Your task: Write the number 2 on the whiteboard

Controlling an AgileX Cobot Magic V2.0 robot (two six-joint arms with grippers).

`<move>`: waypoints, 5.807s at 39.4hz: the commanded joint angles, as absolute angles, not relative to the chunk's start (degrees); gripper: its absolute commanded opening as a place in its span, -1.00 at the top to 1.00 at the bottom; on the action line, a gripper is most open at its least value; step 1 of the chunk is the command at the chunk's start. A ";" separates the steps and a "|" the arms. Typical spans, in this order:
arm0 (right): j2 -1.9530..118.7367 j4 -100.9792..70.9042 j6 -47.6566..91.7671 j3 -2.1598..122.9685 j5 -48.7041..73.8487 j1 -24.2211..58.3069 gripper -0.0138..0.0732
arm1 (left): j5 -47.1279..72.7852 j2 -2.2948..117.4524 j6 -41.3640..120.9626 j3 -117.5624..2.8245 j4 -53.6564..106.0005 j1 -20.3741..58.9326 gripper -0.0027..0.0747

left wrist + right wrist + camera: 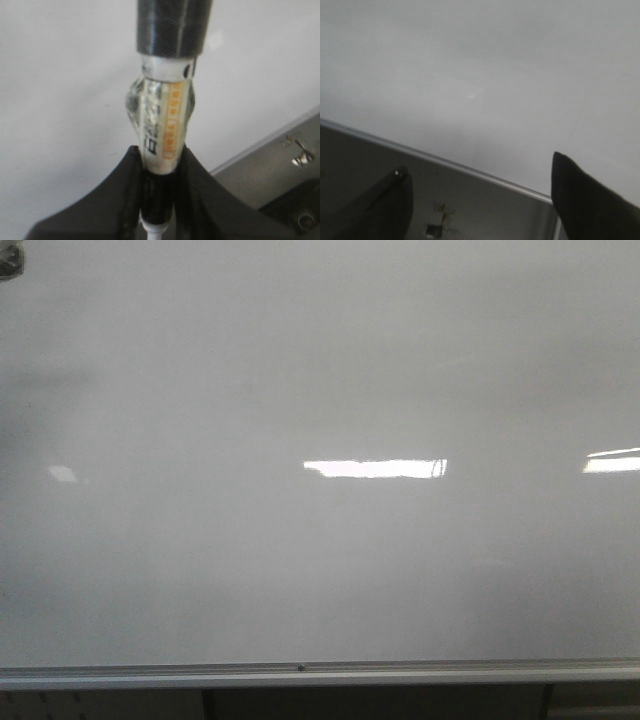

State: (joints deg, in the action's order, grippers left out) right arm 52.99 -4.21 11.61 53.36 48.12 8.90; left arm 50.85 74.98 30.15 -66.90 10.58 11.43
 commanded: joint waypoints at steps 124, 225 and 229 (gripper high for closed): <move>54.15 -20.55 22.37 58.30 37.45 2.19 0.53 | 53.68 52.13 29.29 -59.66 22.51 16.43 -0.26; 60.49 -19.92 29.19 63.24 49.63 13.49 0.53 | 51.15 52.13 37.99 -59.66 29.36 17.46 -0.26; 58.50 -19.92 30.85 63.24 53.19 19.39 0.53 | 51.37 52.13 42.57 -59.66 33.41 19.33 -0.26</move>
State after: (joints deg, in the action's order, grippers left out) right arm 60.83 -18.54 29.30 61.82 53.00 16.24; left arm 54.45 52.76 39.52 -58.25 28.34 17.93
